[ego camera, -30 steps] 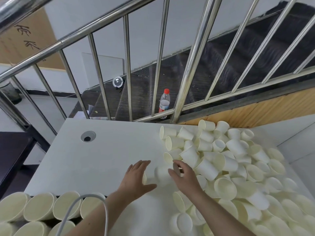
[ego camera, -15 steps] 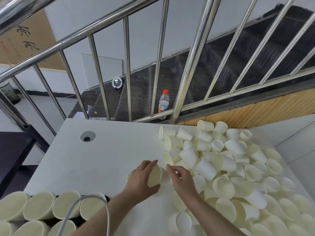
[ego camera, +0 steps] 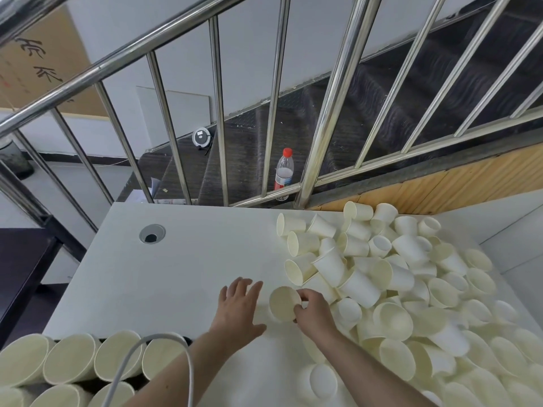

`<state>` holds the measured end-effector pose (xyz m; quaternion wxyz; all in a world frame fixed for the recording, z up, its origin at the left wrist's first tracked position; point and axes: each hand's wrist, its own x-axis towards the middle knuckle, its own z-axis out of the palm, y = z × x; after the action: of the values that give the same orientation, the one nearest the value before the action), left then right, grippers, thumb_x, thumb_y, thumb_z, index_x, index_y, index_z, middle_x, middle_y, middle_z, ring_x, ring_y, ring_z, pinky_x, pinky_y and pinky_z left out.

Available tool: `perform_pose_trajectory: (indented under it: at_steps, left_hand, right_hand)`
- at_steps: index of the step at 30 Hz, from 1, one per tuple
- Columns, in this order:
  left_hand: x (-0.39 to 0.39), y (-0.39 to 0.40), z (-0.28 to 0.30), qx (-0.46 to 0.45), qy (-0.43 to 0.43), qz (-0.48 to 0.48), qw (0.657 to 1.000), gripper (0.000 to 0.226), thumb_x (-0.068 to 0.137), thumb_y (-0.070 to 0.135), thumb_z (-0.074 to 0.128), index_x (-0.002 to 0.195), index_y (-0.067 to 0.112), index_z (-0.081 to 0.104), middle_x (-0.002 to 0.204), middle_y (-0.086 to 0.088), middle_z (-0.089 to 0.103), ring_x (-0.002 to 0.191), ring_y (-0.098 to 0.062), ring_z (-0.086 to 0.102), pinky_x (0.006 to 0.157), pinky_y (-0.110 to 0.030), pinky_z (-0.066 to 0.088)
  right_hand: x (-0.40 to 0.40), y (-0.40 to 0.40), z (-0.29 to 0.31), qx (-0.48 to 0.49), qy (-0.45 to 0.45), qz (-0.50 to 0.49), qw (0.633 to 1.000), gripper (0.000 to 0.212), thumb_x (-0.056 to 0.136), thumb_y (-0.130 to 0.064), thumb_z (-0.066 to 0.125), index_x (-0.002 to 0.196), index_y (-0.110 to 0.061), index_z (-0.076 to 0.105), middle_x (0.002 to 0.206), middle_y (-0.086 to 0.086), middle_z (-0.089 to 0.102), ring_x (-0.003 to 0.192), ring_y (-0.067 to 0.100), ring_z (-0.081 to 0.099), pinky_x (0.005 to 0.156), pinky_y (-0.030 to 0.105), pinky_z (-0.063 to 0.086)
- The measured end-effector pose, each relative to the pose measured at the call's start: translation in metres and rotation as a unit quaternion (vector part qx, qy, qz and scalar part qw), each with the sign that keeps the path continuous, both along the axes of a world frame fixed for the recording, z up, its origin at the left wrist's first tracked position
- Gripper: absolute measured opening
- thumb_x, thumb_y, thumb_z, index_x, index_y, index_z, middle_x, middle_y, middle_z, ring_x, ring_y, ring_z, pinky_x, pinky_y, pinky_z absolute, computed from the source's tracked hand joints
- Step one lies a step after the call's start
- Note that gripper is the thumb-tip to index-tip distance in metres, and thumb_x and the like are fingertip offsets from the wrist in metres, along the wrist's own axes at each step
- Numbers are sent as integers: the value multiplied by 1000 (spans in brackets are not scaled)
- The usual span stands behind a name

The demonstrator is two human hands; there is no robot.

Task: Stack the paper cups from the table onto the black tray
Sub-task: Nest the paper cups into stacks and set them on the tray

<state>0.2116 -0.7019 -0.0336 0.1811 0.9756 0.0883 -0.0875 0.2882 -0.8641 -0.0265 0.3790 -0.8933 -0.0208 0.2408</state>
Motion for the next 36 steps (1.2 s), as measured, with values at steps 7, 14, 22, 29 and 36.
perform_pose_trajectory:
  at_steps: [7, 14, 22, 29, 36]
  left_hand:
    - [-4, 8, -5, -10, 54, 25, 998, 81, 82, 38, 65, 148, 27, 18, 153, 0, 16, 143, -22, 13, 112, -36, 25]
    - [-6, 9, 0, -21, 52, 32, 998, 73, 84, 28, 60, 147, 26, 23, 150, 3, 23, 138, -21, 23, 104, -33, 36]
    - [-13, 10, 9, -40, 14, 30, 999, 71, 85, 24, 57, 146, 26, 23, 146, 5, 26, 135, -20, 27, 99, -31, 39]
    - [-21, 10, 13, -57, -26, 19, 998, 69, 84, 25, 57, 146, 26, 25, 145, 7, 27, 133, -18, 30, 94, -28, 44]
    - [-44, 1, 18, -107, -63, 30, 992, 69, 84, 29, 57, 146, 28, 26, 144, 10, 29, 133, -15, 30, 89, -28, 48]
  right_hand:
    - [2, 0, -10, -78, -13, 67, 995, 34, 91, -7, 49, 123, -13, 59, 116, -2, 62, 106, 20, 61, 87, 29, 50]
    - [-6, 4, 0, -149, -117, 209, 959, 67, 91, -41, 55, 149, -20, 29, 150, -3, 28, 140, 18, 22, 108, 31, 37]
    - [-17, 13, 2, -181, -126, 311, 925, 71, 89, -19, 59, 151, -24, 25, 152, -4, 22, 137, 21, 26, 103, 32, 42]
    - [-30, 10, 10, -148, -165, 246, 944, 71, 85, -19, 62, 148, -26, 29, 146, -7, 28, 133, 18, 30, 102, 29, 42]
    - [-58, 0, 23, -123, -187, 204, 953, 72, 85, -21, 61, 149, -27, 29, 150, -8, 24, 136, 16, 25, 105, 27, 39]
